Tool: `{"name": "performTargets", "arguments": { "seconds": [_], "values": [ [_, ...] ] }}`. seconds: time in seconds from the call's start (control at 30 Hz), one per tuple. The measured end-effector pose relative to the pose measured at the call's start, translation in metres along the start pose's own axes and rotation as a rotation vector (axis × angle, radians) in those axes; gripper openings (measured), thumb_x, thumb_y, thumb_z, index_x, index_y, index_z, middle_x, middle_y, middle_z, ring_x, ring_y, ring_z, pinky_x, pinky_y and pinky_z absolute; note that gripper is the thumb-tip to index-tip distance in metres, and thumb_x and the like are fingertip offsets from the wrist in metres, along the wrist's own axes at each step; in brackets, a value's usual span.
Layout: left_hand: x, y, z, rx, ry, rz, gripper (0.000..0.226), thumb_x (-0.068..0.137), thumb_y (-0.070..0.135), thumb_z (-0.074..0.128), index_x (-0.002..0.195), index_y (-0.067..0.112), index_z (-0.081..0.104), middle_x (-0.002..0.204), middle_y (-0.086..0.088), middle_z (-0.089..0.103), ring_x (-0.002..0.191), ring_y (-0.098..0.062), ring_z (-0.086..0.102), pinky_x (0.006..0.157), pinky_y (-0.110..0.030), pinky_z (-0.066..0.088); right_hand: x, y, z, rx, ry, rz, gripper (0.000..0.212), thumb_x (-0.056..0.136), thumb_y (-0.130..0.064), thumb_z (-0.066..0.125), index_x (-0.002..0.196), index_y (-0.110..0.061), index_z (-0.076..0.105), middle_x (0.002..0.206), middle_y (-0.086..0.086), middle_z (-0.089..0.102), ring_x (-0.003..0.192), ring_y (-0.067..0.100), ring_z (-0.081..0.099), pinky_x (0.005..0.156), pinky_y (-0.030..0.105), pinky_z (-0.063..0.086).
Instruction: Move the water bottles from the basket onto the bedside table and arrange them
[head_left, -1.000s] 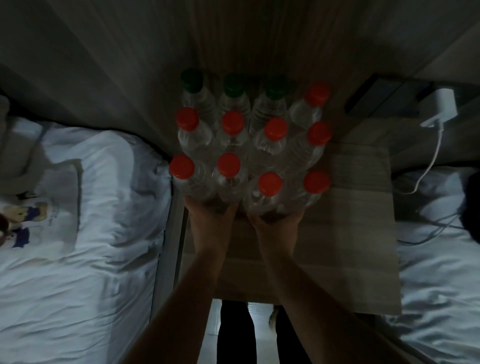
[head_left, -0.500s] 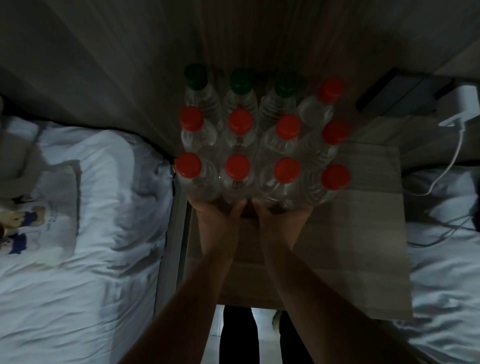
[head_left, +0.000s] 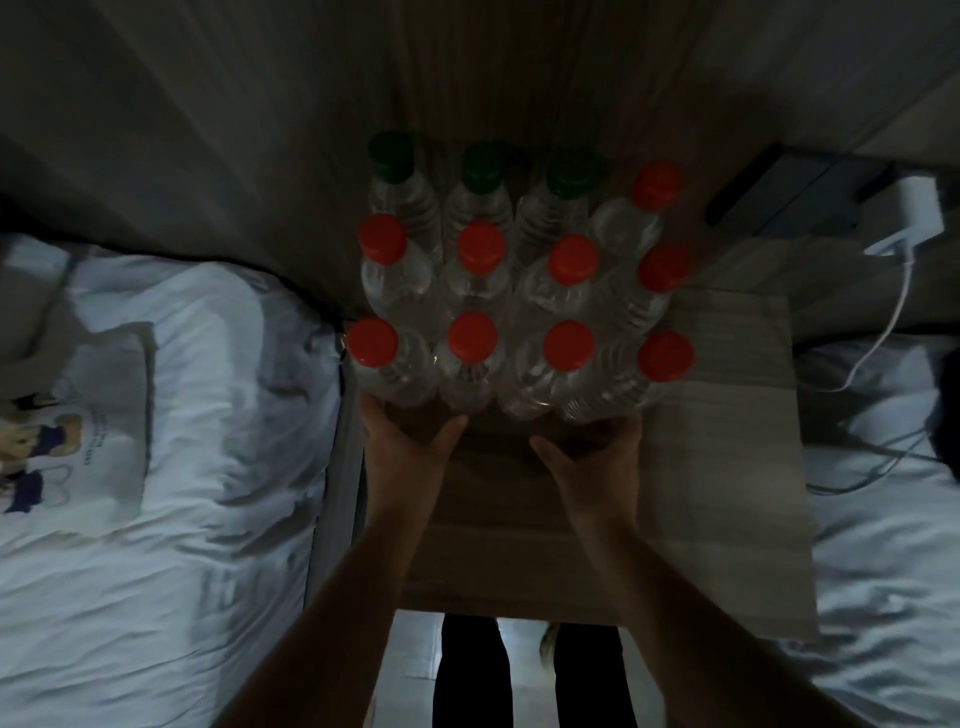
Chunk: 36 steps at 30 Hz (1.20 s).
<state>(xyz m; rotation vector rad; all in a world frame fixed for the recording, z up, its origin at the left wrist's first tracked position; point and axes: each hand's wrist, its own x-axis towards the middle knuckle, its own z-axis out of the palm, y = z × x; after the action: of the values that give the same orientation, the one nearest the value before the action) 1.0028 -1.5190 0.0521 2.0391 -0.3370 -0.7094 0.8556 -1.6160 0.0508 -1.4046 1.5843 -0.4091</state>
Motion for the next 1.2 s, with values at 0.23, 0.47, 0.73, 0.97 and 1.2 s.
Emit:
{"name": "performTargets", "arguments": {
  "seconds": [0.23, 0.47, 0.73, 0.97, 1.2],
  "values": [
    [-0.001, 0.012, 0.011, -0.103, 0.034, 0.008, 0.092, 0.067, 0.038, 0.080, 0.139, 0.029, 0.023, 0.140, 0.006, 0.044, 0.128, -0.006, 0.044, 0.102, -0.023, 0.040, 0.004, -0.009, 0.013, 0.147, 0.015, -0.036, 0.100, 0.056, -0.034, 0.089, 0.136, -0.025, 0.029, 0.136, -0.004, 0.051, 0.124, 0.014, 0.052, 0.105, 0.040, 0.045],
    [0.002, 0.010, 0.013, -0.076, 0.023, -0.006, 0.089, 0.070, 0.035, 0.078, 0.140, 0.024, 0.023, 0.140, 0.005, 0.045, 0.128, -0.008, 0.045, 0.093, -0.012, 0.036, 0.008, -0.013, 0.025, 0.209, 0.056, -0.011, 0.107, 0.052, -0.043, 0.090, 0.136, -0.028, 0.026, 0.139, -0.004, 0.049, 0.127, 0.012, 0.050, 0.105, 0.041, 0.045],
    [0.002, 0.009, 0.011, -0.036, 0.012, -0.003, 0.091, 0.069, 0.040, 0.078, 0.139, 0.022, 0.022, 0.141, 0.002, 0.046, 0.129, -0.011, 0.046, 0.104, -0.032, 0.041, 0.010, -0.011, 0.025, 0.245, 0.060, -0.070, 0.113, 0.051, -0.036, 0.093, 0.140, -0.024, 0.025, 0.144, -0.005, 0.040, 0.132, 0.009, 0.042, 0.111, 0.033, 0.039],
    [0.002, 0.007, 0.007, 0.032, 0.036, -0.041, 0.103, 0.058, 0.056, 0.079, 0.139, 0.033, 0.020, 0.141, 0.004, 0.043, 0.130, -0.014, 0.044, 0.105, -0.043, 0.043, 0.008, -0.006, 0.022, 0.008, 0.079, 0.024, 0.121, 0.046, -0.062, 0.082, 0.143, -0.031, 0.017, 0.150, -0.005, 0.031, 0.140, 0.019, 0.031, 0.113, 0.056, 0.025],
    [0.004, 0.009, -0.021, 0.296, -0.050, -0.135, 0.117, 0.049, 0.088, 0.052, 0.144, 0.026, 0.024, 0.146, -0.004, 0.040, 0.134, -0.025, 0.040, 0.103, -0.052, 0.042, 0.008, 0.005, 0.004, -0.050, -0.116, 0.055, 0.114, 0.043, -0.061, 0.076, 0.141, -0.039, 0.022, 0.140, 0.001, 0.048, 0.127, 0.028, 0.048, 0.100, 0.054, 0.045]
  ]
}}
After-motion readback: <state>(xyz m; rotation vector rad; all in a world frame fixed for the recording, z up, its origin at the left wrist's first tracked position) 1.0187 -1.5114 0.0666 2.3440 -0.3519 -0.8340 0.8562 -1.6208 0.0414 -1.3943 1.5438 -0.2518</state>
